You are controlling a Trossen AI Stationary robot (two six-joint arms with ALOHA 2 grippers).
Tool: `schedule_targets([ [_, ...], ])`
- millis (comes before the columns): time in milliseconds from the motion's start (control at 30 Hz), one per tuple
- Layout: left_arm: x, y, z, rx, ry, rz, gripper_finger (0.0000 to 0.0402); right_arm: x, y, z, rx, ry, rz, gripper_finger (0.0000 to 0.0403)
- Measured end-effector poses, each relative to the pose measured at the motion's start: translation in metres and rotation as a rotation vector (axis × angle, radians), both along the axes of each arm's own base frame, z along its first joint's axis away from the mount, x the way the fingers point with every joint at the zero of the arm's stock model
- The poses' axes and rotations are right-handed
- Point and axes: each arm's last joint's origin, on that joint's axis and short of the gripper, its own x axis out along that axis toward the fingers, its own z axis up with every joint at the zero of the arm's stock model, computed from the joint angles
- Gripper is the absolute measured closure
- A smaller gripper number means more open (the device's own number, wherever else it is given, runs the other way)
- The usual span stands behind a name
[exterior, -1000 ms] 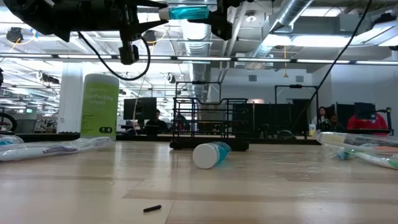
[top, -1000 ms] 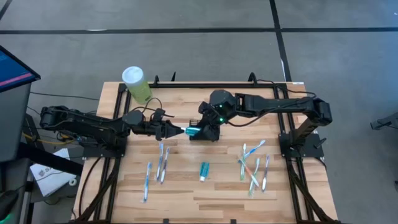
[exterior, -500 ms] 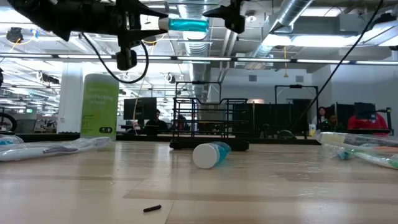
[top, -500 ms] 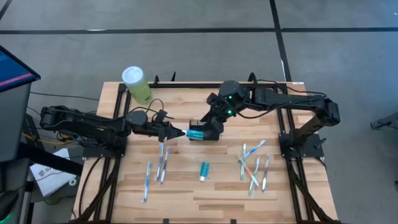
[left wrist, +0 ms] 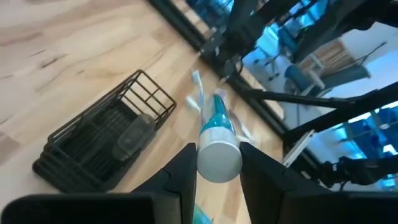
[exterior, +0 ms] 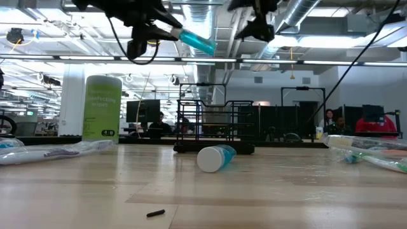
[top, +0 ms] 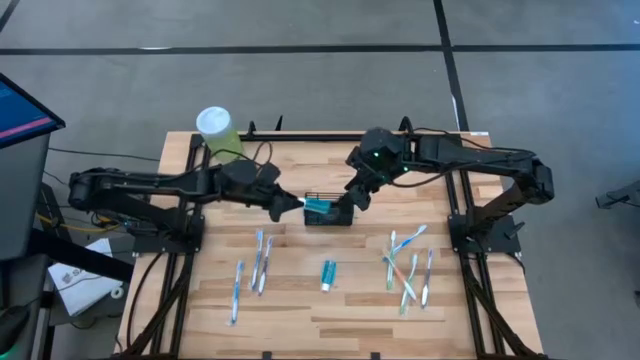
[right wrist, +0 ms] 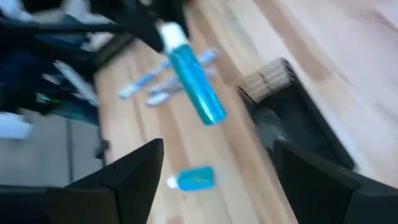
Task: Pick & Place toothbrushing station
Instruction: Put the left blue mouthwash into the black mesh organizer
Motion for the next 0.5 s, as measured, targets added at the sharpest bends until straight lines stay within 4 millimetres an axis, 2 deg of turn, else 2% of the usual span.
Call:
schedule_targets([
  [200, 0.028, 0.006, -0.005, 0.007, 0.089, -0.038, 0.0309, -0.008, 0.001, -0.004, -0.053, 0.089, -0.016, 0.011],
  [367, 0.053, 0.009, 0.002, 0.073, 0.185, -0.086, 0.0309, -0.014, 0.006, -0.005, -0.108, 0.131, 0.01, 0.011],
  [500, 0.062, 0.011, 0.014, 0.149, 0.262, -0.092, 0.0309, -0.021, 0.012, 0.0, -0.162, 0.13, 0.044, 0.011],
])
